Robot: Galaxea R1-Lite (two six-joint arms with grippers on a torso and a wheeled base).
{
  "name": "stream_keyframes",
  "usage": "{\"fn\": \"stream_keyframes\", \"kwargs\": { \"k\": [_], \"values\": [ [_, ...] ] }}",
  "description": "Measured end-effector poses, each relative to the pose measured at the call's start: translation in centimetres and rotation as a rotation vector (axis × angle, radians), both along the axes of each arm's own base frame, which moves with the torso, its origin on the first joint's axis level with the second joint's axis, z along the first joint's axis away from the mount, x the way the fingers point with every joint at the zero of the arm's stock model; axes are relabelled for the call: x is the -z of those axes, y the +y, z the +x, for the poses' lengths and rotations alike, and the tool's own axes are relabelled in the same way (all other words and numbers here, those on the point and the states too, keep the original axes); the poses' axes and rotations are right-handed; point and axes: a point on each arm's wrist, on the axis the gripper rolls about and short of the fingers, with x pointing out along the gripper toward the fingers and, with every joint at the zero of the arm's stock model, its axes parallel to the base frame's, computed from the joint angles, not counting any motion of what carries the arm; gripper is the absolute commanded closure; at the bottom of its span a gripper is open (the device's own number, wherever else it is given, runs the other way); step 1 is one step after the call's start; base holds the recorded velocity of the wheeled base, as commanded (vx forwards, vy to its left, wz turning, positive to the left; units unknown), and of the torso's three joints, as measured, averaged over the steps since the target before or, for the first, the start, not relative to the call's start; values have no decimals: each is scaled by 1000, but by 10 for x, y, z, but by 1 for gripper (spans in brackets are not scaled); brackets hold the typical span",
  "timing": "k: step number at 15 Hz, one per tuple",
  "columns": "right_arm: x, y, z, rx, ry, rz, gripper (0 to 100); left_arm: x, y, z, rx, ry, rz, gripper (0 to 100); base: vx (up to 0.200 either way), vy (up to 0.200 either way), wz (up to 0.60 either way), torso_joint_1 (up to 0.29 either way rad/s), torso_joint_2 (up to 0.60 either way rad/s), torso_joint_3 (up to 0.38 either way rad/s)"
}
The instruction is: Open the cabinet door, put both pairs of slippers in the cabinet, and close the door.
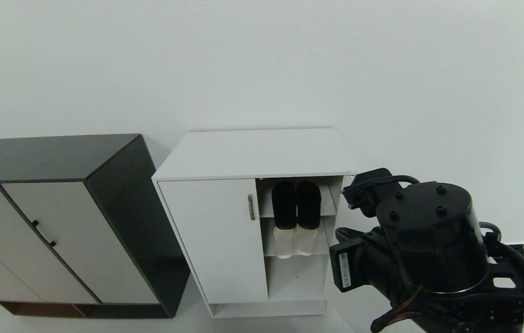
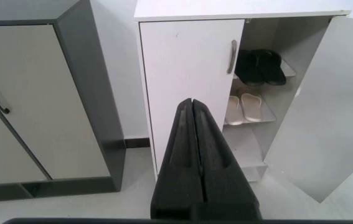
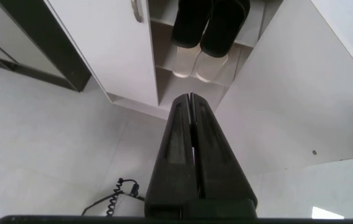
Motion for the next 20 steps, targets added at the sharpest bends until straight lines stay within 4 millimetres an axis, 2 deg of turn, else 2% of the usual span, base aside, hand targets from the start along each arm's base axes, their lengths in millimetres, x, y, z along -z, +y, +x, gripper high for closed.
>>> {"fn": "stream_keyframes", "kwargs": {
  "k": [4,8,12,15,19,20],
  "values": [
    [1,-1,0,0,2,-4,100,0,0,0,0,0,0,100,0,0,0,0,0,0],
    [0,-2,-1,-2,1,-2,100,0,0,0,0,0,0,100,0,0,-600,0,-2,1],
    [-1,-6,4,17,-8,-14,100,0,0,0,0,1,0,100,0,0,0,0,0,0],
    [-5,-19,26,87,-31,-3,100,0,0,0,0,0,0,100,0,0,0,0,0,0],
    [-11,-42,66,145,-43,67,100,0,0,0,0,0,0,100,0,0,0,0,0,0],
    [-13,-49,75,164,-46,79,100,0,0,0,0,0,0,100,-200,0,0,-2,7,2]
  ]
}}
